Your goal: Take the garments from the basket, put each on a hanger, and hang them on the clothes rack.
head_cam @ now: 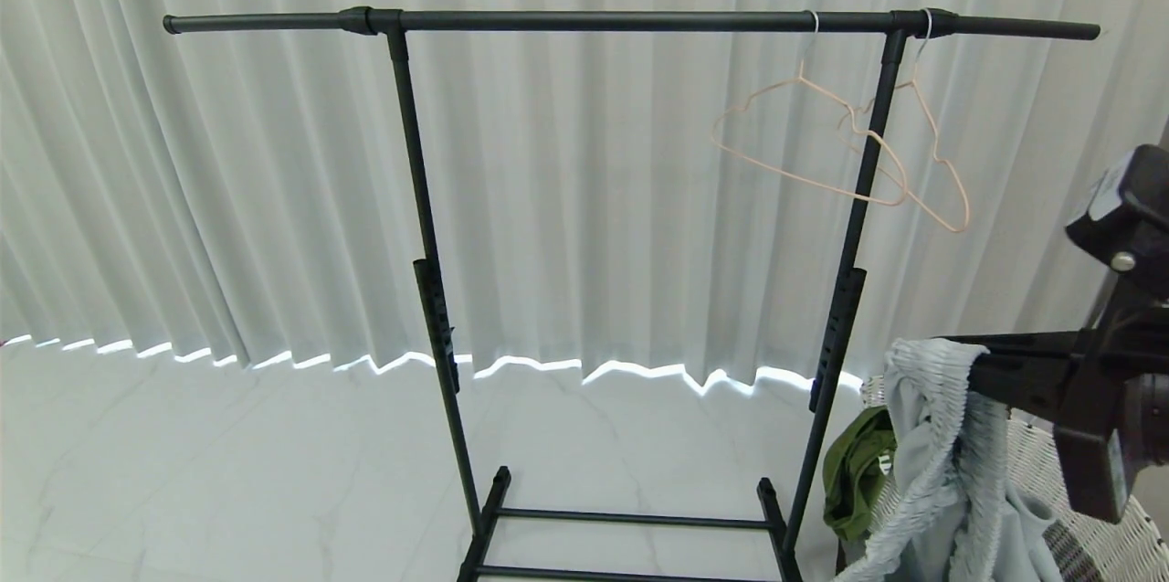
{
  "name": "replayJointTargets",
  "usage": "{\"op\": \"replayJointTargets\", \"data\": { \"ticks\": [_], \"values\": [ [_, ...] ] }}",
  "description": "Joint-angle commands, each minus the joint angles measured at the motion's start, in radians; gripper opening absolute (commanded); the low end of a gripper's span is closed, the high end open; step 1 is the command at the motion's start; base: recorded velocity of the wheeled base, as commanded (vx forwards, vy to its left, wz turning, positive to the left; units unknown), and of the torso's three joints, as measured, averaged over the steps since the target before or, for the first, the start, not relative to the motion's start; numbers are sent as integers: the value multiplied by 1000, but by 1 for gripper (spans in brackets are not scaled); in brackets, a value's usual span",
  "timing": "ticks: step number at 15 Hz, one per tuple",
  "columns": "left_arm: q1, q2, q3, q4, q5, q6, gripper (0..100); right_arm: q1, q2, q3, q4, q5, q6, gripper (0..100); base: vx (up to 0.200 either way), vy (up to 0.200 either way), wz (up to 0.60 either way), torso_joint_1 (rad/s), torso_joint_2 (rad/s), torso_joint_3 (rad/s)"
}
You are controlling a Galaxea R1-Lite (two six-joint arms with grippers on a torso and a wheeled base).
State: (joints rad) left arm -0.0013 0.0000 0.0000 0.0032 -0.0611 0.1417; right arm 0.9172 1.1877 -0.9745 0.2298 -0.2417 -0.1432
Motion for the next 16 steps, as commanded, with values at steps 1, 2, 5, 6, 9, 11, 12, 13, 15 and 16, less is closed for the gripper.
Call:
{"op": "replayJointTargets", "data": {
  "ticks": [1,2,5,6,9,11,12,13,15,16],
  "values": [
    [0,0,0,0,0,-1,100,17,41,0,2,1,2,0,0,0,0,0,0,0],
    [0,0,0,0,0,-1,100,17,44,5,2,1,4,0,0,0,0,0,0,0],
    [0,0,0,-5,-3,4,100,17,44,14,0,10,25,0,0,0,0,0,0,0],
    [-2,2,-17,-19,-25,-4,100,17,44,17,0,10,34,0,0,0,0,0,0,0],
    [-69,199,-230,-61,-134,-159,100,17,47,19,-4,10,39,0,0,0,0,0,0,0],
    [-131,376,-327,-63,-264,-7,100,18,46,19,-7,12,39,0,0,0,0,0,0,0],
    [-155,431,-328,-65,-319,42,100,18,46,19,-7,12,39,0,0,0,0,0,0,0],
    [-186,469,-328,-65,-349,49,100,18,46,19,-7,15,39,0,0,0,0,0,0,0],
    [-264,569,-356,-68,-358,26,100,18,43,19,-9,28,39,0,0,0,0,0,0,0],
    [-315,658,-422,-71,-361,-30,100,18,40,19,-9,30,39,0,0,0,0,0,0,0]
  ]
}}
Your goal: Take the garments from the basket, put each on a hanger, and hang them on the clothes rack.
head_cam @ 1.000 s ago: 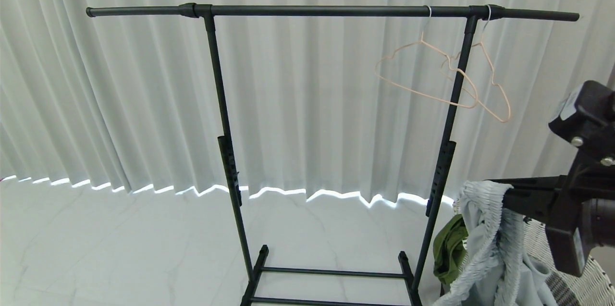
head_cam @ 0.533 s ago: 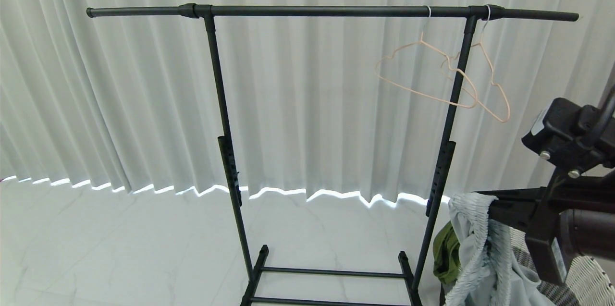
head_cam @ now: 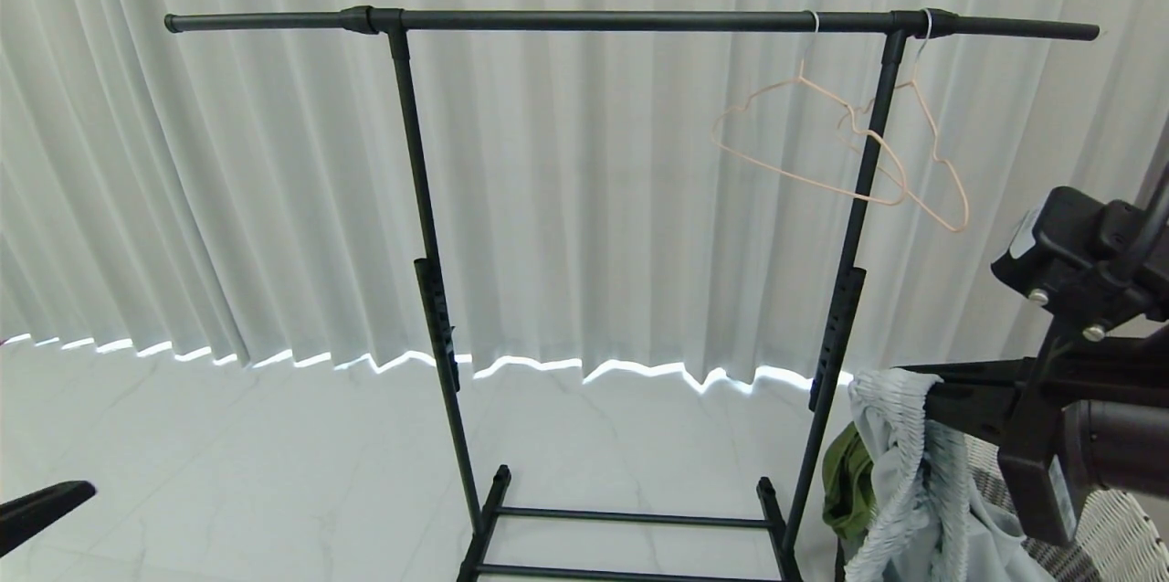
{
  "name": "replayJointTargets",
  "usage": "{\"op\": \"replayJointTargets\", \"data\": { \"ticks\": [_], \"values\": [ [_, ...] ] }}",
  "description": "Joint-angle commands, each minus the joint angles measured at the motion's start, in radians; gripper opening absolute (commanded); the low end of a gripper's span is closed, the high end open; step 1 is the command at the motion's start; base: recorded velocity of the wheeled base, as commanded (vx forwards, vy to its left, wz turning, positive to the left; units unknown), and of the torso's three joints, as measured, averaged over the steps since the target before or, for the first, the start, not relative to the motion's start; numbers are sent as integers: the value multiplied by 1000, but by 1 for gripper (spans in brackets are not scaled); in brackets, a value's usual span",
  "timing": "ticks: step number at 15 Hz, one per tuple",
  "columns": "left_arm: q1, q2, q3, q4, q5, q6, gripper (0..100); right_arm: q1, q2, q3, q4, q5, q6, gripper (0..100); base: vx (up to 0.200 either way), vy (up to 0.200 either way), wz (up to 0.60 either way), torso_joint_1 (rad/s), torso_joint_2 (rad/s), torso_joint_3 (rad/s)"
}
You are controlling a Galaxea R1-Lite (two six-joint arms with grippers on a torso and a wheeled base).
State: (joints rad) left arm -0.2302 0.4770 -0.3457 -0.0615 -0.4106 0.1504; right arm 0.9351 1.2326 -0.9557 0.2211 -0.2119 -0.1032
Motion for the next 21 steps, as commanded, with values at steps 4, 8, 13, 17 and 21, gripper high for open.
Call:
{"op": "replayJointTargets", "data": {
  "ticks": [4,8,13,17,21],
  "values": [
    [-233,537,-263,-6,-22,-123,100,1,-4,0,-31,3,25,0,0,0,0,0,0,0],
    [-459,864,-395,-67,-8,-301,100,1,-5,-5,-88,6,53,0,0,0,0,0,0,0],
    [-701,1203,-409,-343,81,-457,100,-1,-5,-8,-134,48,97,0,0,0,0,0,0,0],
    [-785,1431,-453,-468,234,-486,100,-2,-5,-8,-155,75,114,0,0,0,0,0,0,0],
    [-784,1503,-501,-469,233,-572,100,-2,-8,-9,-158,80,129,0,0,0,0,0,0,0]
  ]
}}
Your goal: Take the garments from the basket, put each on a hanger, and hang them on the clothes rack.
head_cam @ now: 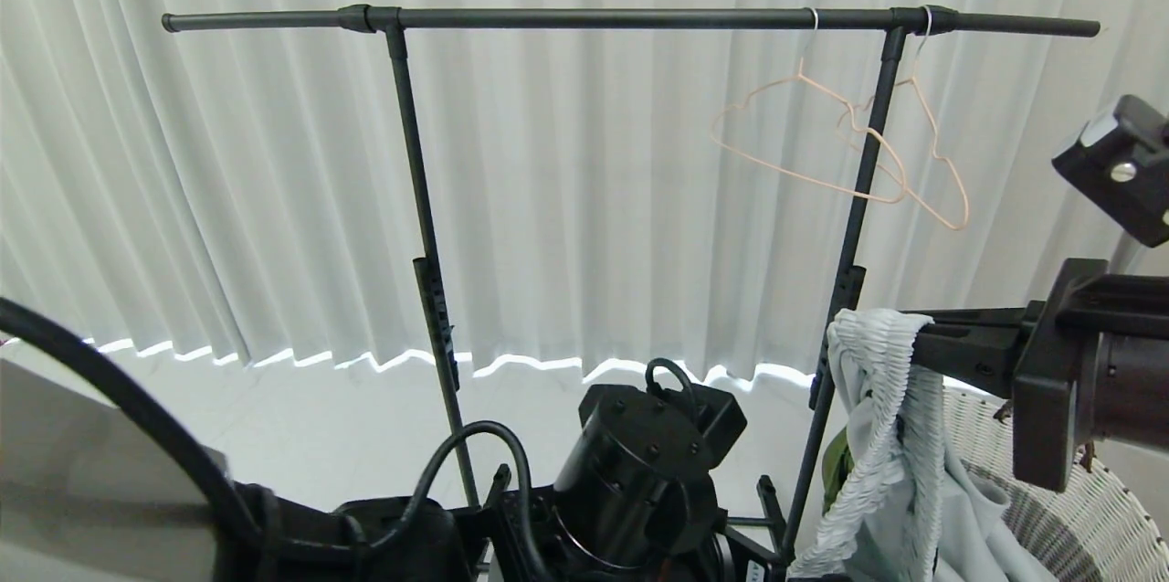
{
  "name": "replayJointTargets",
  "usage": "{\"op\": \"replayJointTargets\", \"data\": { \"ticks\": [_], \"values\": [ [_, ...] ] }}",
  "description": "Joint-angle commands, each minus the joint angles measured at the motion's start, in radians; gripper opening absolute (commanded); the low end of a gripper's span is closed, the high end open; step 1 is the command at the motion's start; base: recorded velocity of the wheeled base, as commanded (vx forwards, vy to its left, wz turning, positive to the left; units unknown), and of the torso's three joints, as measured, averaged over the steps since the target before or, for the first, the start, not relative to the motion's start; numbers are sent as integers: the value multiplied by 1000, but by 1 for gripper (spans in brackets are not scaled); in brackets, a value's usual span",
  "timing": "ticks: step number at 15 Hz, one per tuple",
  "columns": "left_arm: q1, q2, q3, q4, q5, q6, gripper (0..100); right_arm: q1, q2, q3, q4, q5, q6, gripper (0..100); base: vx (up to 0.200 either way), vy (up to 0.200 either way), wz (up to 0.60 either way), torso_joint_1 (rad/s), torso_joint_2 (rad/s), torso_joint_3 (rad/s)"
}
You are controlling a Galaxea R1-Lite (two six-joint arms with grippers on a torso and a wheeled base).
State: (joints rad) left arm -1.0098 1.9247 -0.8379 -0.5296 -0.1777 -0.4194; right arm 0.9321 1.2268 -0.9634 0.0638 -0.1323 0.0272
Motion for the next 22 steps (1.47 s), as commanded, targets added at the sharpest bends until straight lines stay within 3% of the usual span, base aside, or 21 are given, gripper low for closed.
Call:
{"op": "replayJointTargets", "data": {
  "ticks": [1,3,7,8,10,13,16,17,19,22],
  "values": [
    [-3,85,-13,-1,4,-4,100,1,-3,-6,-1,0,3,0,0,0,0,0,0,0],
    [0,139,-23,-1,17,-39,100,1,-12,-14,1,0,7,0,0,0,0,0,0,0],
    [-4,168,-18,-1,21,-42,100,1,-41,-12,10,0,7,0,0,0,0,0,0,0],
    [-4,169,-18,-1,24,-41,0,1,-49,-11,11,0,7,0,0,0,0,0,0,0],
    [-9,168,-13,-1,69,-41,0,-3,-56,-5,13,-1,7,0,0,0,0,0,0,0],
    [-55,102,66,-1,202,-42,0,-35,-52,3,13,-6,2,0,0,0,0,0,0,0],
    [-53,-81,80,3,264,-36,0,-85,-52,2,10,-7,-30,0,0,0,0,0,0,0],
    [-23,-205,57,39,259,-32,0,-124,-53,-1,2,-6,-92,0,0,0,0,0,0,0],
    [11,-394,-79,272,259,-32,0,-162,-53,-14,-21,-4,-156,0,0,0,0,0,0,0],
    [59,-524,-408,563,260,-15,0,-162,-30,-51,-114,-6,-164,0,0,0,0,0,0,0]
  ]
}}
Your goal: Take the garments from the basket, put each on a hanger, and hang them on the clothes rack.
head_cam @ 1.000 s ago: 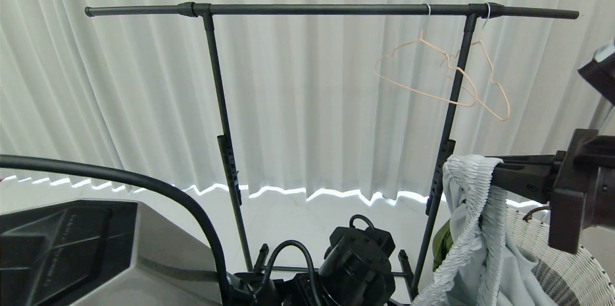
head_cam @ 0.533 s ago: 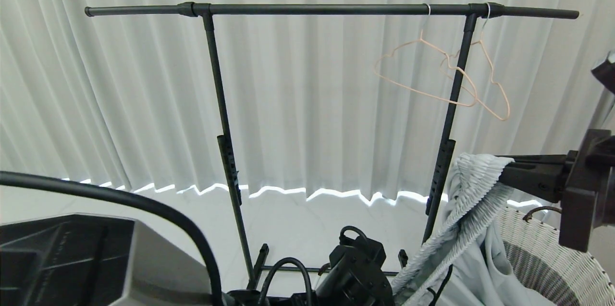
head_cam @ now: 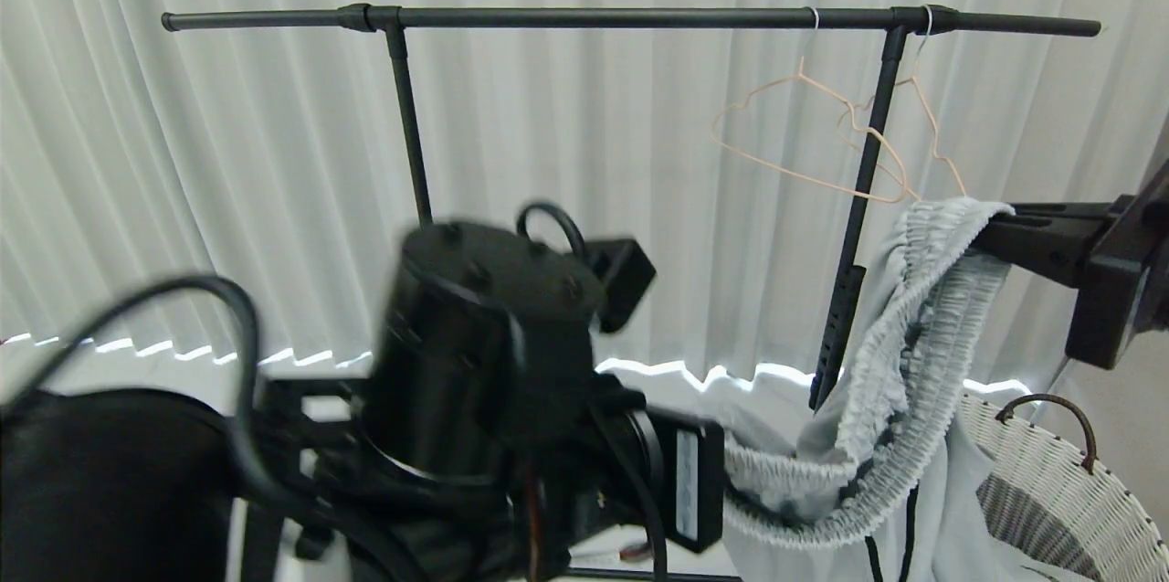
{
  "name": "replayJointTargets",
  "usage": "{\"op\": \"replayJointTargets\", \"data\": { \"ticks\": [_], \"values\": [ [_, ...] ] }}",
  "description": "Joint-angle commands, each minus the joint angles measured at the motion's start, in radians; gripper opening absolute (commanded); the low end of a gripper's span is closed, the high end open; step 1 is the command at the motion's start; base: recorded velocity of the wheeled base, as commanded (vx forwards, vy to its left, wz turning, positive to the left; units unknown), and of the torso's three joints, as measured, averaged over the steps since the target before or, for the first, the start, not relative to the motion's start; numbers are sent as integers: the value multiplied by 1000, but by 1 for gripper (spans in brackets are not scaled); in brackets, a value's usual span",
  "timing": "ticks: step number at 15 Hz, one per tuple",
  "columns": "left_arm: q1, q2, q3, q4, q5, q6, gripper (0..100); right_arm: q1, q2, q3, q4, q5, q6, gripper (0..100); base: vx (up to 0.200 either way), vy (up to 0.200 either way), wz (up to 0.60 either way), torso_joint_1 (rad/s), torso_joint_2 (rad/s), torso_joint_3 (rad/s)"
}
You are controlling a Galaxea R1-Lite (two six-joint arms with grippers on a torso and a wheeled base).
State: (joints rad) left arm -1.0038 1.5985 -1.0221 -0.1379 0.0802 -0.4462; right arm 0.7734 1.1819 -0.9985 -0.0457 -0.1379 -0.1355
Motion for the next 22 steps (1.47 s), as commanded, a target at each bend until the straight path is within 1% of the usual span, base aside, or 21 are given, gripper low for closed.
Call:
{"op": "replayJointTargets", "data": {
  "ticks": [1,2,3,4,5,6,8,10,12,14,17,18,19,20,22],
  "values": [
    [71,-216,-325,265,3,46,0,-3,22,-37,-13,0,-7,0,0,0,0,0,0,0],
    [99,-229,-404,362,4,99,0,-2,31,-61,-9,0,-10,0,0,0,0,0,0,0],
    [136,-233,-458,446,7,170,0,-3,42,-80,-6,0,-10,0,0,0,0,0,0,0],
    [177,-238,-487,501,16,247,0,-3,53,-104,-3,-2,-10,0,0,0,0,0,0,0],
    [205,-242,-495,514,35,317,0,-2,67,-140,0,-2,-10,0,0,0,0,0,0,0],
    [226,-242,-501,518,59,369,0,-3,84,-186,12,-3,-10,0,0,0,0,0,0,0],
    [284,-238,-509,520,112,420,0,-5,91,-275,104,-3,-10,0,0,0,0,0,0,0],
    [301,-238,-513,520,142,431,0,-5,90,-335,162,-3,-10,0,0,0,0,0,0,0],
    [277,-241,-520,517,133,439,0,-5,91,-376,196,-2,-10,0,0,0,0,0,0,0],
    [266,-233,-539,517,130,446,0,-5,91,-425,280,-2,-10,0,0,0,0,0,0,0],
    [254,-169,-607,512,130,445,0,-32,47,-528,557,1,-7,0,0,0,0,0,0,0],
    [215,-117,-644,511,133,439,0,-31,18,-551,647,7,1,0,0,0,0,0,0,0],
    [202,-88,-664,511,135,431,0,-31,1,-558,696,18,4,0,0,0,0,0,0,0],
    [195,-29,-710,511,133,423,0,-29,-39,-571,791,87,10,0,0,0,0,0,0,0],
    [192,38,-779,511,131,423,0,1,-87,-571,874,213,11,0,0,0,0,0,0,0]
  ]
}}
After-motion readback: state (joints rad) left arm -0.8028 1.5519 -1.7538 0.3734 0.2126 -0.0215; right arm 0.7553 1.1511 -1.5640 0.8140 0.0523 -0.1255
